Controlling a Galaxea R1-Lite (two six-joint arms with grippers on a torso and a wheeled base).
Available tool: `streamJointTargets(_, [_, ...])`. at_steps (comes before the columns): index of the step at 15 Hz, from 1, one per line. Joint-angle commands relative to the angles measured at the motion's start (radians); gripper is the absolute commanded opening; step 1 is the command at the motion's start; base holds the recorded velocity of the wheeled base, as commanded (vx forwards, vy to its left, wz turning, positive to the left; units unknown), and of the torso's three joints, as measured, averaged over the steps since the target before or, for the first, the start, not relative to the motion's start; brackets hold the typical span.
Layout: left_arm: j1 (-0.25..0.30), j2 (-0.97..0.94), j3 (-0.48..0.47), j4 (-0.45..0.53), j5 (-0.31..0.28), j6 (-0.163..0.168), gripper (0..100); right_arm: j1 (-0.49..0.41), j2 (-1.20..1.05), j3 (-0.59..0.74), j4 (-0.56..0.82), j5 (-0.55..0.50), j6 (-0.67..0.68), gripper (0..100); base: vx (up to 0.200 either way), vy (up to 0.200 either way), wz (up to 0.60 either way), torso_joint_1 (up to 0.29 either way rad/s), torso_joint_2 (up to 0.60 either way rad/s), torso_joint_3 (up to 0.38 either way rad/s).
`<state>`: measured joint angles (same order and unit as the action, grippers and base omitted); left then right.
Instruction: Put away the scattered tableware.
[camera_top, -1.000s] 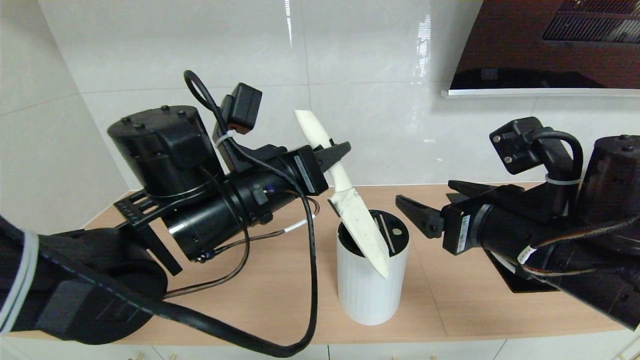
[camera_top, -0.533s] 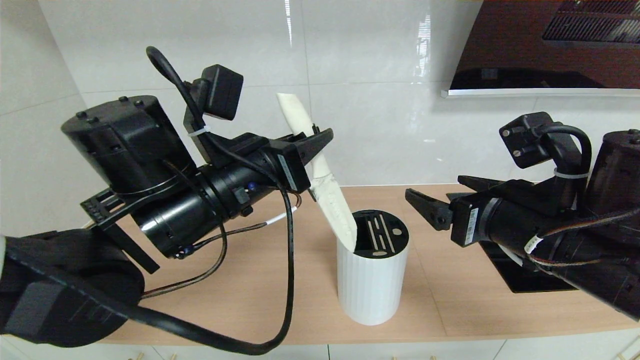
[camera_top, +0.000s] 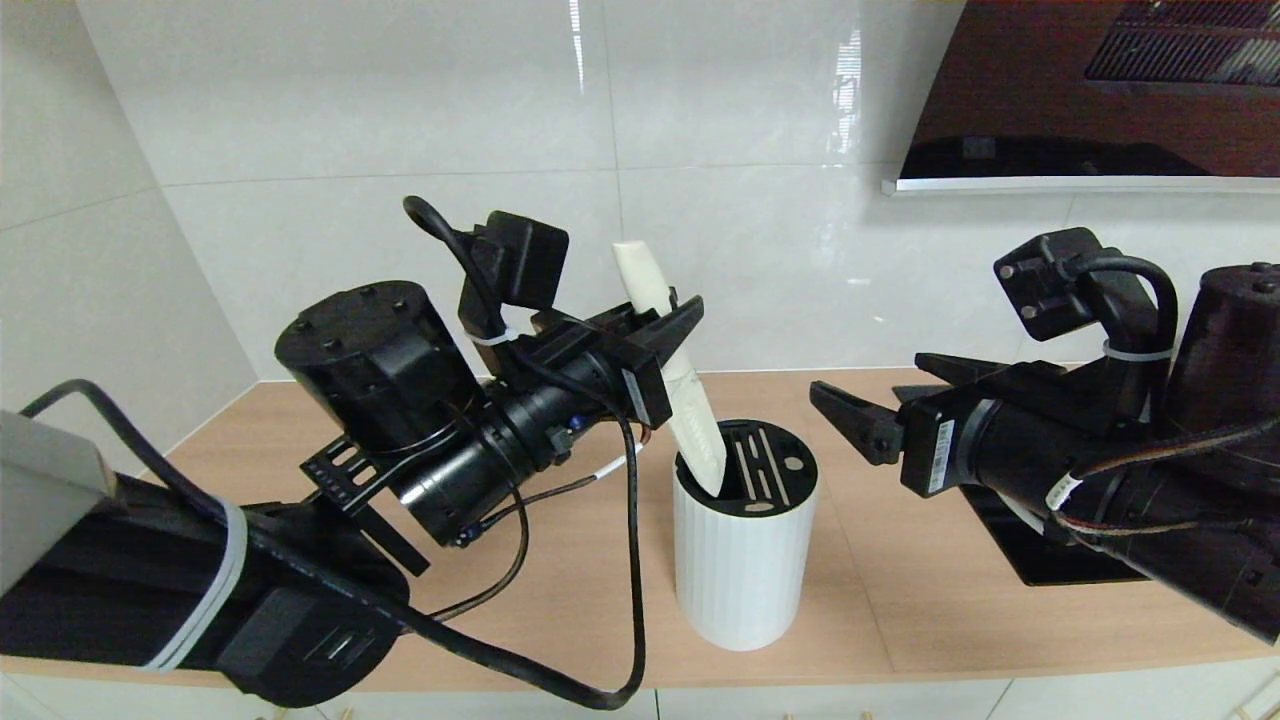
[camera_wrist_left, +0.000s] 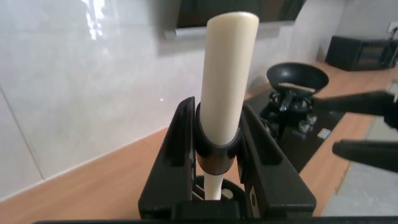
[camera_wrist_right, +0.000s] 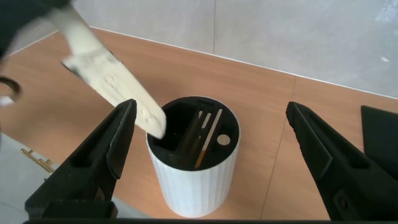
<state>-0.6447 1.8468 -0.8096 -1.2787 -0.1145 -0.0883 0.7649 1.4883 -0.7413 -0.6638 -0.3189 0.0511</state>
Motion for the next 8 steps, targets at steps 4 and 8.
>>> streamJointTargets(4, [-0.012,0.078,-0.014,-0.056,0.006,-0.002,0,0.001,0.006,-0.001,-0.002,0.0,0.0,100,0.0,0.0,0.0,0.0,0.0,0.0])
streamJointTargets(8, [-0.029,0.137,-0.019,-0.064,0.006,-0.005,0,0.001,0.009,0.0,0.0,0.0,0.0,100,0.0,0.0,0.0,0.0,0.0,0.0])
